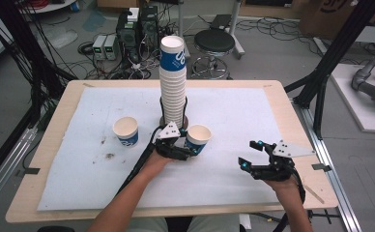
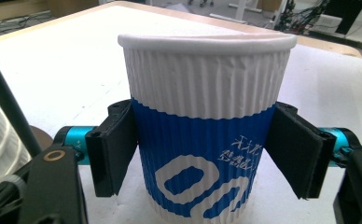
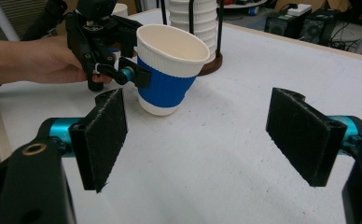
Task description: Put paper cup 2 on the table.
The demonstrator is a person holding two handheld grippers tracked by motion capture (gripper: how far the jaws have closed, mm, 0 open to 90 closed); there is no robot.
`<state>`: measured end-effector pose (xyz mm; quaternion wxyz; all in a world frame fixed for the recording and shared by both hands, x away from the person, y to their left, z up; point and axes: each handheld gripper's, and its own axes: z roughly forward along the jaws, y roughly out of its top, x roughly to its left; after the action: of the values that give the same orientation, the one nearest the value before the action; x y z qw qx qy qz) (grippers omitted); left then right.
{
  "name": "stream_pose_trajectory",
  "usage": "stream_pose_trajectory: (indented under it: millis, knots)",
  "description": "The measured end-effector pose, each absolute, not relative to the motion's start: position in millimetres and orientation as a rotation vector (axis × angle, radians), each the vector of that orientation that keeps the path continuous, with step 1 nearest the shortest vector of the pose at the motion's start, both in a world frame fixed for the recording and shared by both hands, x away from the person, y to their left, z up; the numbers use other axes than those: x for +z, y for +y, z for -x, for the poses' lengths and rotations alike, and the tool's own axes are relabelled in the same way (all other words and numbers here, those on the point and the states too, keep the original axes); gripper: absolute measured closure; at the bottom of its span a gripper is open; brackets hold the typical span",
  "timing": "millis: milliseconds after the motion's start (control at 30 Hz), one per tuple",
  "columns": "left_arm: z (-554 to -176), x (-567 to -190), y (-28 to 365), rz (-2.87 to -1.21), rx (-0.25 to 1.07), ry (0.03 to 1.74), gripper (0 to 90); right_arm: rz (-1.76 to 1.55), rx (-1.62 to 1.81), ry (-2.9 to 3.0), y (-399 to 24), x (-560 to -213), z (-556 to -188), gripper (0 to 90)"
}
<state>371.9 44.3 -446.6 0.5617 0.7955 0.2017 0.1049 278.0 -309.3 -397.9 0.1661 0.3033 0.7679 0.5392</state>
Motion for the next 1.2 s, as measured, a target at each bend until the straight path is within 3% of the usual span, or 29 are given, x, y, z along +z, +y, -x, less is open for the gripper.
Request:
stream_pose_trajectory:
  millis: [500,600,733,1200]
  knots:
    - [-358.5,-451.0,58.0,-1.913,0.272,0.533,23.9,-0.858,1.537,2.196,-307.4,-397.7,-277.7,21.1]
    - [-357.7,-451.1,60.3,-1.907,0.265,0.565,16.4,-0.859,1.537,2.196,-307.2,-398.0,-277.9,21.1]
    - [-352.8,-449.5,66.7,-1.899,0.256,0.572,15.9,-0.861,1.538,2.197,-307.2,-398.5,-278.0,21.1]
    - [-325.8,-412.9,108.7,-1.774,0.318,0.536,15.9,-0.866,1.534,2.180,-309.2,-397.6,-277.4,21.1]
